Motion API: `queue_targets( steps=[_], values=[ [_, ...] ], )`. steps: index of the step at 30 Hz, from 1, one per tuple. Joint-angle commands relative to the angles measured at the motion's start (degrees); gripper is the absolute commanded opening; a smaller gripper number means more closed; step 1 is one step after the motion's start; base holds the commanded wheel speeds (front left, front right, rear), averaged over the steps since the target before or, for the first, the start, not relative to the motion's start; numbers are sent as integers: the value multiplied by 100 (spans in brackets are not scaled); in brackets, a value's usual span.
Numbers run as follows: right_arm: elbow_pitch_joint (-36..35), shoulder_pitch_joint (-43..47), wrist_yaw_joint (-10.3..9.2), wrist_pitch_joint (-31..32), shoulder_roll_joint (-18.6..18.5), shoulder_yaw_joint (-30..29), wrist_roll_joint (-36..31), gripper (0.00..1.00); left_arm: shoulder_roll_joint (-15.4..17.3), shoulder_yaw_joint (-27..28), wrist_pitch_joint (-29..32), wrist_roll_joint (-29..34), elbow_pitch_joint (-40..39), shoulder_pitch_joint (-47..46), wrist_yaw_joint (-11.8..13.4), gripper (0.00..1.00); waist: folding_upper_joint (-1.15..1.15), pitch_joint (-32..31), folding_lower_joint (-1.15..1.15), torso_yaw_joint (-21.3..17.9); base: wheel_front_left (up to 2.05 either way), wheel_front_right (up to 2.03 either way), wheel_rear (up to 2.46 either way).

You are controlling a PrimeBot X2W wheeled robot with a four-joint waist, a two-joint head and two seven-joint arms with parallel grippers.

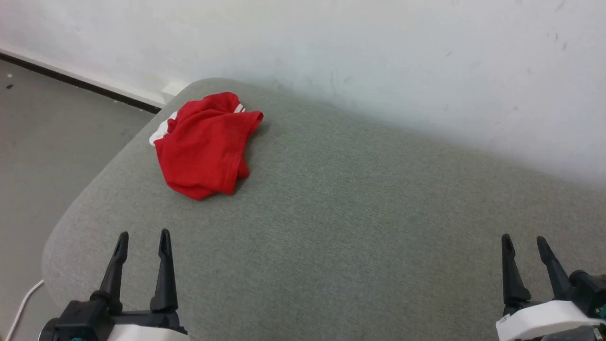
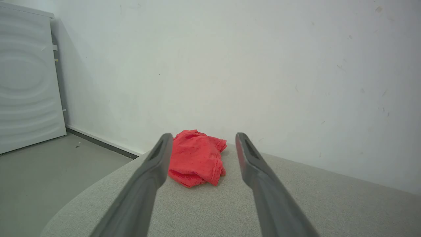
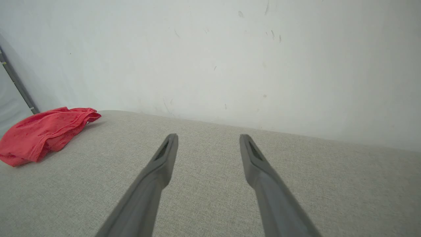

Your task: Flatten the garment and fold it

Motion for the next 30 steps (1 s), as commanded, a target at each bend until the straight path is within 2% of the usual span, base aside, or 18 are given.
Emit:
queue_targets(
  steps=[1,9,18,30],
  values=[
    [32,73,-5,-58,17,-34,69,100,-25,16,-62,-106,16,76,-66,100,0,1,0,43,0,0,0],
    [79,96,-5,-153,19,-114,146,100,-27,93,-158,-294,124,143,-143,100,0,10,0,198,0,0,0],
    [82,90,-5,-179,19,-140,177,100,-27,93,-183,-436,325,179,-73,100,0,32,0,241,0,0,0],
    [28,71,-5,-179,19,-166,123,100,-27,-24,-183,-50,238,70,-98,100,0,146,0,224,0,0,0]
  ],
)
